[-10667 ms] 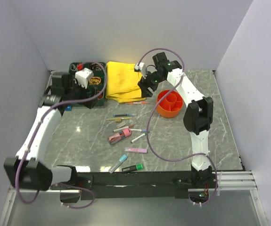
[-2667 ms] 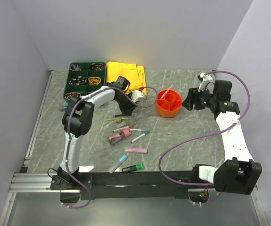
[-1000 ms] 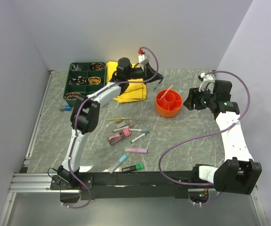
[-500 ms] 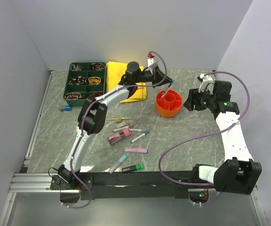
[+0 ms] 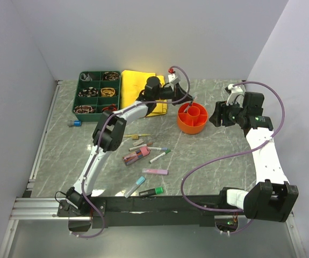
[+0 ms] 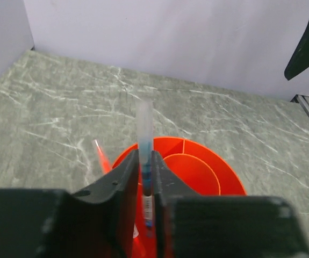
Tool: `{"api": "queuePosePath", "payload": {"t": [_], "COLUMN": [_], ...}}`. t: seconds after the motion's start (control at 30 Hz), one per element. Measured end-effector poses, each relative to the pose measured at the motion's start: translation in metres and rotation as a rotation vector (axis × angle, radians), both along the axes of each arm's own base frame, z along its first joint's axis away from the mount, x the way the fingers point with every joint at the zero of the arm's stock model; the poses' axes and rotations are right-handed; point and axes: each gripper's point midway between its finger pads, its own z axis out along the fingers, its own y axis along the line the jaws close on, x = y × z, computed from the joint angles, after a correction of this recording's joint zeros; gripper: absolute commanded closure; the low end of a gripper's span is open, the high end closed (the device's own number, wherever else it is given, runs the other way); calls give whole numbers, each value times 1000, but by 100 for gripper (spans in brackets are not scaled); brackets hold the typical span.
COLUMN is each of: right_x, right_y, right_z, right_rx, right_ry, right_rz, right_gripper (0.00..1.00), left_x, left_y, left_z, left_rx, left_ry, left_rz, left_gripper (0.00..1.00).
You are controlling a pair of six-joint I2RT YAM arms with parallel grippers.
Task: Sort the stationery into containers
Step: Place the pen in the storage box, then pick up the pen from the center of the board.
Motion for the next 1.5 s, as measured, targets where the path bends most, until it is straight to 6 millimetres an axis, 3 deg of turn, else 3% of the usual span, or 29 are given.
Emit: {"api": "queuePosePath", "payload": {"t": [0.2,0.37,0.47,0.63,0.7,0.77,1.0,1.07,1.27,1.5], "right_x": [0,2,2,3,2,0,-3,-5,-9,-16], "right_y": [0,0,0,2,4,6,17,20,22,22], "right_z": [0,-1,-1,0,-2,-5,-5,-5,-5,-15], "right_rx": [-1,5,7,15,23,29,15,9,-5,-8], "right_ry": [0,3,2,-5,-2,6,-5,-10,-21,-1], "right_rz": [-3,-7,-8,4,12,20,70,81,95,96], "right_gripper": [34,34,33,32,32,32,29,29,28,28], "left_x": [4,-5,-20,-47,-62,-71,-112,-124,-121,-107], "left_y": [10,40,70,122,138,150,207,222,235,234], "left_z": [-10,-17,-5,40,40,27,-107,-131,-150,-150], "left_rx": [16,73,146,328,437,541,954,1035,1129,1143], "left_ry": [18,83,90,-83,-120,-118,126,180,156,104], "left_rz": [15,44,70,107,100,84,9,2,51,107], "left_gripper": [62,47,40,41,44,45,45,45,44,42]}}
